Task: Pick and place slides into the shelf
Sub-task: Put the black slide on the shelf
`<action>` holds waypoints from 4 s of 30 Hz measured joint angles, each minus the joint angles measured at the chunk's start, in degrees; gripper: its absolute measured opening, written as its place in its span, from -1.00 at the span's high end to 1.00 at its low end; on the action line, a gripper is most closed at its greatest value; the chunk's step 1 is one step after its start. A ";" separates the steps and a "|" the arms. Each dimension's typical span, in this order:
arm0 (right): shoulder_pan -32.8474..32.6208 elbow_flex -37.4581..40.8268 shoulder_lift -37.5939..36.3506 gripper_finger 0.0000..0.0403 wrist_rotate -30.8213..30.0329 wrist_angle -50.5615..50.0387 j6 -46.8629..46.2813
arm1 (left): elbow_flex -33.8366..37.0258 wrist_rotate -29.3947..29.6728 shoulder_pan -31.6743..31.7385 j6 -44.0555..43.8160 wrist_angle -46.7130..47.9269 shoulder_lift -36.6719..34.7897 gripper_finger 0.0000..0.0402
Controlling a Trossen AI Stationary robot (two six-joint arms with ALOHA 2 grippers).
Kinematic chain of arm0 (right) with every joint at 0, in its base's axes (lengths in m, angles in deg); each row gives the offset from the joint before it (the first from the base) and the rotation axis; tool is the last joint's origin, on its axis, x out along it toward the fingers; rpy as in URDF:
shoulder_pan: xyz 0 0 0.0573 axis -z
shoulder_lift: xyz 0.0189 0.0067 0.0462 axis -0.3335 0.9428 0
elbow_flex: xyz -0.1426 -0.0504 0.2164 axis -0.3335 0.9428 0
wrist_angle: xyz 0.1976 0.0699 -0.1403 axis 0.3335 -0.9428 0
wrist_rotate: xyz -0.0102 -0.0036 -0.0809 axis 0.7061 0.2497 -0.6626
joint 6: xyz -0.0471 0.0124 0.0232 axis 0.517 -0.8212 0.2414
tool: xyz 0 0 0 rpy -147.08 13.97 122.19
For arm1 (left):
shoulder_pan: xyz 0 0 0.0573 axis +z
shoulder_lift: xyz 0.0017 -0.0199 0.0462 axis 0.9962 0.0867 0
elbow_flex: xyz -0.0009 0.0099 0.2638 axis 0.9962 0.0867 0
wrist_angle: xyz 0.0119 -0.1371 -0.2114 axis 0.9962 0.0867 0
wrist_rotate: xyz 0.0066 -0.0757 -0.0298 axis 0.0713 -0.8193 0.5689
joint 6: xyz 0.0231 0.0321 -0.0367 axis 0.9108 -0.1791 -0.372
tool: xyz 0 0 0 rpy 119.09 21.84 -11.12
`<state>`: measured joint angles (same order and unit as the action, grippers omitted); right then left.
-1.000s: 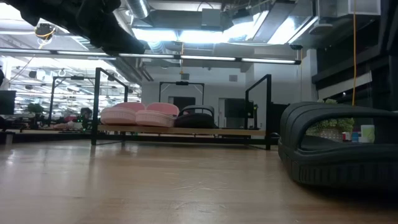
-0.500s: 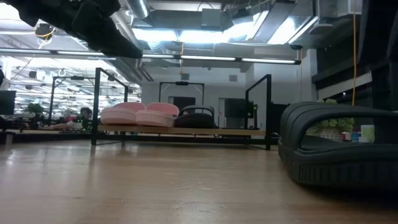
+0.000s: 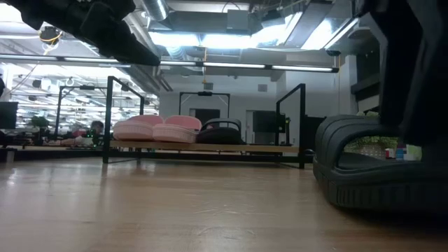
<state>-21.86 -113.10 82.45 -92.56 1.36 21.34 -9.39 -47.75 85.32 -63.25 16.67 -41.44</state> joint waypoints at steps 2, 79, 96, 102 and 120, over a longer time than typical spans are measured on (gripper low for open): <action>0.00 0.00 0.03 0.15 -0.04 -1.00 -0.02 | 0.00 0.00 0.00 0.00 0.17 0.00 0.40; 0.07 0.02 2.85 0.99 -5.64 -7.61 -11.98 | 0.00 0.00 0.00 0.00 3.26 0.00 0.40; -0.17 0.02 2.71 1.00 -5.99 -7.51 -8.73 | 0.00 0.00 -0.02 -0.17 3.39 0.00 0.40; -0.20 0.02 2.67 1.00 -6.47 -7.53 -5.21 | 0.00 0.00 0.00 -0.20 3.39 0.00 0.40; -0.09 0.02 2.65 0.65 -3.71 -7.34 -5.27 | 0.00 0.00 -0.02 -0.04 3.44 0.00 0.40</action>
<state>-21.95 -113.08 85.10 -96.28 -5.97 16.07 -9.39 -47.75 85.30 -63.30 20.10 -41.44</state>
